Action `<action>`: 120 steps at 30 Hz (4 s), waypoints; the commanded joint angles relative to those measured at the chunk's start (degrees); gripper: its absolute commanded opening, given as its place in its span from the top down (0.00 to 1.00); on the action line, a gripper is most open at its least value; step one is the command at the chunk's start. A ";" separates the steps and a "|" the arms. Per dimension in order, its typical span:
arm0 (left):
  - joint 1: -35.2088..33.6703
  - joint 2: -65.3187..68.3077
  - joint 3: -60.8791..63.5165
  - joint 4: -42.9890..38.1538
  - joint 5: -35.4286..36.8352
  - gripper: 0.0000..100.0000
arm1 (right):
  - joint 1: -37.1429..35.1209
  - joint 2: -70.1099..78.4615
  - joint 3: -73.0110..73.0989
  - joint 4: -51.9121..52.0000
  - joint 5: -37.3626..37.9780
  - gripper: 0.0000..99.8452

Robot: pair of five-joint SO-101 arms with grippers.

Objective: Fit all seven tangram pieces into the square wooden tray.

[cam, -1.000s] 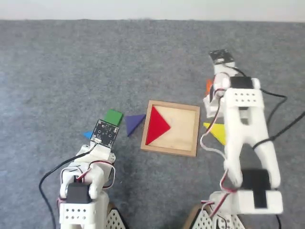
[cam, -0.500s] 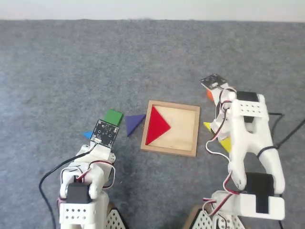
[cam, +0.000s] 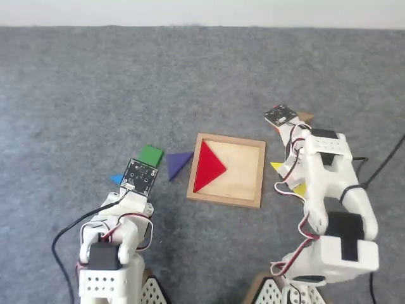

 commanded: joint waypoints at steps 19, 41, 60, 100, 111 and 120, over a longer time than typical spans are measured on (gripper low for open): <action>-0.26 -1.32 -0.40 0.18 -0.62 0.98 | 0.66 0.57 -0.88 0.57 -1.67 0.98; -0.26 -1.32 -0.40 0.18 -0.62 0.98 | -10.51 -5.67 -11.52 9.54 -2.81 0.75; -0.26 -1.32 -0.40 0.18 -0.62 0.98 | -4.62 10.86 -18.64 5.14 -2.81 0.75; -0.26 -1.32 -0.40 0.18 -0.62 0.98 | -3.65 11.03 -16.88 4.70 -10.29 0.99; -0.26 -1.32 -0.40 0.18 -0.62 0.98 | -7.96 -8.92 -16.88 13.14 -14.59 0.99; -0.26 -1.32 -0.40 0.18 -0.62 0.98 | -27.30 0.84 -30.59 21.93 -2.46 0.99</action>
